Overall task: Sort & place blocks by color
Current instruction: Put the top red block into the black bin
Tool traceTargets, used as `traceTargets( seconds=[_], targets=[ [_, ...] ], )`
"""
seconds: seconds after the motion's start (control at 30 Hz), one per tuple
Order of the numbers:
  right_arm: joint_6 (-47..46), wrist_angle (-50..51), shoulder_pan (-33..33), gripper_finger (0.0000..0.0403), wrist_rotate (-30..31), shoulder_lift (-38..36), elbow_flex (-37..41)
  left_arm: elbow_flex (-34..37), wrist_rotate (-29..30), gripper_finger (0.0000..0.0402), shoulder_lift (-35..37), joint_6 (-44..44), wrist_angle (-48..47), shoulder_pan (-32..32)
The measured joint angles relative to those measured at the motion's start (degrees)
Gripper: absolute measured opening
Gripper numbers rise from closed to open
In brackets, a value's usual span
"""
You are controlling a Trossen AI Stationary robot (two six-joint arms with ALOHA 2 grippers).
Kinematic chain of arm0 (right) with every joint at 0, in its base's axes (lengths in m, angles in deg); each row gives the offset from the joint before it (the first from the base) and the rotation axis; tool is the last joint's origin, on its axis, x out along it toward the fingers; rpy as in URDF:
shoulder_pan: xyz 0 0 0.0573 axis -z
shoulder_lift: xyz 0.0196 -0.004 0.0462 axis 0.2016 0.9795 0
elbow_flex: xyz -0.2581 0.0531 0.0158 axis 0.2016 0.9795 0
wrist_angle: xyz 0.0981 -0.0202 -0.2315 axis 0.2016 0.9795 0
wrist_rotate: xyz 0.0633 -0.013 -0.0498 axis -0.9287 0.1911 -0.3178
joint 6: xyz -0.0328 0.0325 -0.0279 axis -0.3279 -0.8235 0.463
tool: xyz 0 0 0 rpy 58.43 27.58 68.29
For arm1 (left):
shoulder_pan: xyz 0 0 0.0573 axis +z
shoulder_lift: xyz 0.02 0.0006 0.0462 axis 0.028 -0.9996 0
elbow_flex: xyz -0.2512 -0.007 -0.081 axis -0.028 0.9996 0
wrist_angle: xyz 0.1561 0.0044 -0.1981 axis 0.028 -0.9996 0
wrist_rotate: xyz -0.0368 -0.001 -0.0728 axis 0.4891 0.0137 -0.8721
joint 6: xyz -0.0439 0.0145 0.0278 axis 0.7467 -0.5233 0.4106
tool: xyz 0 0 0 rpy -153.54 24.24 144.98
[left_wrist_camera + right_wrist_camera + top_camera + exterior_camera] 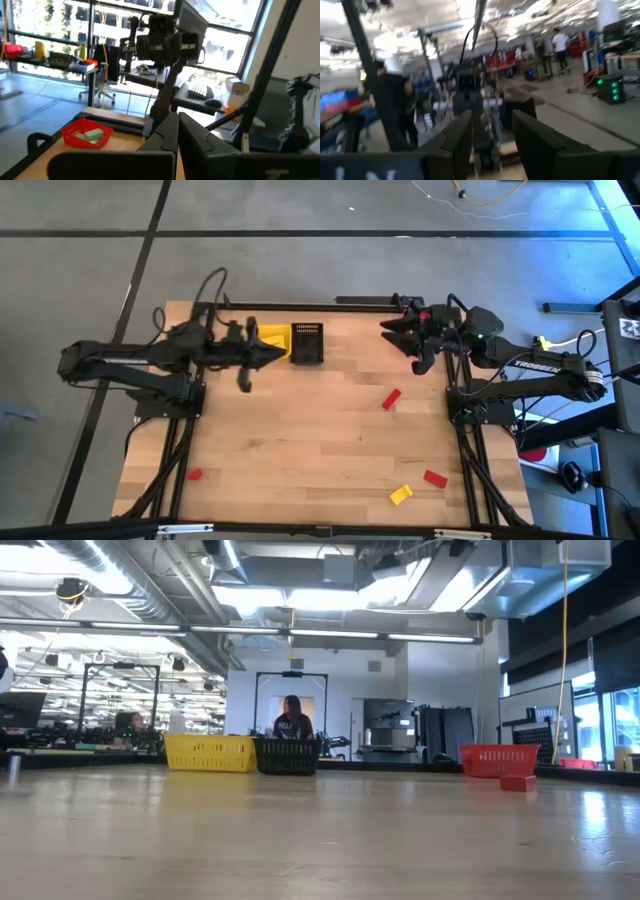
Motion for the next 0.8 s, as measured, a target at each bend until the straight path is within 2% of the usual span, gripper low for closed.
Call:
traceTargets(
  seconds=[0.2, 0.47, 0.63, 0.8],
  targets=[
    [0.12, 5.49, 0.01, 0.0143, -2.92, 0.0, 0.0, 2.86, -2.35, 0.0001, 6.61, 0.68, -0.09, 0.0],
    [1.49, 9.2, 0.03, 0.0135, -5.31, 0.0, 0.0, 3.67, -2.88, 0.0001, 8.03, 1.74, -0.29, -0.02],
    [1.9, 9.45, 0.03, 0.0089, -5.56, 0.0, 0.0, 3.67, -2.86, 0.0003, 8.01, 1.74, -0.33, -0.01],
    [2.42, 9.54, 0.01, 0.0019, -7.23, 0.0, 0.0, 3.67, -2.86, 0.0002, 8.01, 1.74, -0.33, -0.01]
  ],
)
